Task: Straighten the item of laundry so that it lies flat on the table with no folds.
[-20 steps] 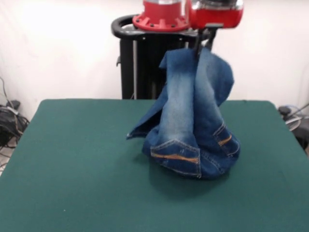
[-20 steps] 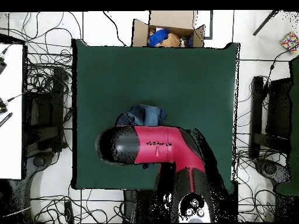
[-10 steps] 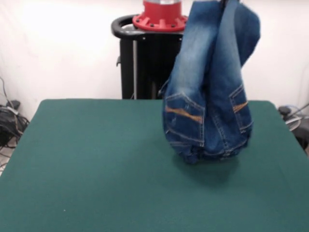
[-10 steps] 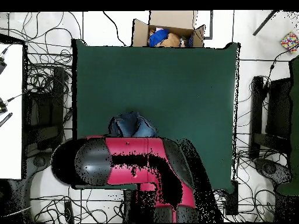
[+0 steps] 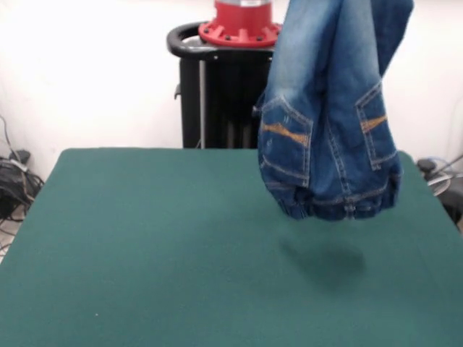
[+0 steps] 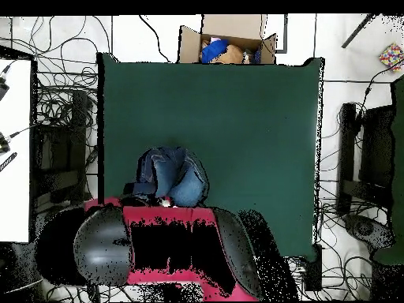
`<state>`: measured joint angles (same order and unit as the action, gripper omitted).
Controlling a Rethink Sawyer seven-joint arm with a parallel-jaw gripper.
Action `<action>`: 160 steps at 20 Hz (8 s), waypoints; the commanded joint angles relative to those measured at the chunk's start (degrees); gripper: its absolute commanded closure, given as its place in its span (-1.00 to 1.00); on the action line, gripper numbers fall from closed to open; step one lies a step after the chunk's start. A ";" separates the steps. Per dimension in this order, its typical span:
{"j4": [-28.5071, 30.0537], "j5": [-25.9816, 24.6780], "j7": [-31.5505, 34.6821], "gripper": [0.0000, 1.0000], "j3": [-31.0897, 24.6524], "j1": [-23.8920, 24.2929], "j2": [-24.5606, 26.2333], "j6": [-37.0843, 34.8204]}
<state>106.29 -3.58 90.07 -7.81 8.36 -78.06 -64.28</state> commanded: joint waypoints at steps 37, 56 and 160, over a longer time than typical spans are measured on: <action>12.96 0.08 49.35 1.00 5.69 -25.45 8.09 19.75; 1.24 -8.09 33.72 1.00 3.09 -12.10 24.32 28.19; 6.99 -13.53 19.60 -1.00 -4.87 4.51 30.68 43.00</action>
<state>109.23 -17.60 96.93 -16.51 14.12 -51.45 -24.65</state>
